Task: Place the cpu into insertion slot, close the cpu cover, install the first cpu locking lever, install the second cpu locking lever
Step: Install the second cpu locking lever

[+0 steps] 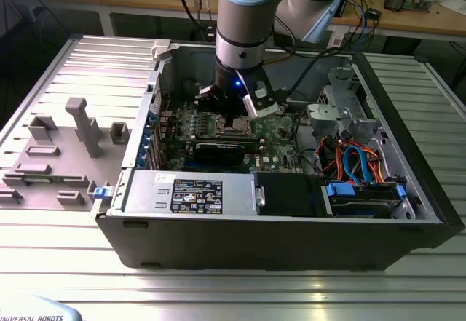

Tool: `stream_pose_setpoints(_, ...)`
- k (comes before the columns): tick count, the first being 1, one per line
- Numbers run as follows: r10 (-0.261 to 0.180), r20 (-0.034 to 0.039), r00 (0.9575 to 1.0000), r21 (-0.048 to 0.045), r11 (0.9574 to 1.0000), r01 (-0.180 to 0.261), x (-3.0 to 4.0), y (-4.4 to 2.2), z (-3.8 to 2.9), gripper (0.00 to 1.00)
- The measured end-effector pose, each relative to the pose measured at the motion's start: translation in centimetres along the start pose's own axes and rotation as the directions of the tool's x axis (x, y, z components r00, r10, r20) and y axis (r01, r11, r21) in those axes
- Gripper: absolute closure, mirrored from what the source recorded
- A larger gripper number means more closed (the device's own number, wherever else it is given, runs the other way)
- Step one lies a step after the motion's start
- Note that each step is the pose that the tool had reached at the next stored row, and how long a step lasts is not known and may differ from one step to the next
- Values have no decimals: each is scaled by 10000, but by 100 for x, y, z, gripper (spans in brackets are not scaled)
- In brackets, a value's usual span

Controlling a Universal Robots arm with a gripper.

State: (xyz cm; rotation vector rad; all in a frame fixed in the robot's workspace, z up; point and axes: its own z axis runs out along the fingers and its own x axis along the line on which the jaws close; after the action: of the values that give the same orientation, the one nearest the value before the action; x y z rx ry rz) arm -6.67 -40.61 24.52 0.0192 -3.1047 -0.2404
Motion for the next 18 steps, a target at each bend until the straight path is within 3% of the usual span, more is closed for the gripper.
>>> stream_pose_setpoints(4,-2,0,10000,-75,10000,2,44,-15,48,89)
stream_pose_setpoints(9,-5,0,10000,-164,9999,5,55,-87,104,89)
stream_pose_setpoints(11,-7,1,10000,-241,9997,7,58,-108,114,89)
stream_pose_setpoints(12,-7,2,10000,-339,9994,7,64,-117,126,89)
stream_pose_setpoints(14,-11,3,10000,-408,9992,11,64,-119,139,89)
stream_pose_setpoints(18,-12,3,10000,-415,9991,12,64,-119,139,89)
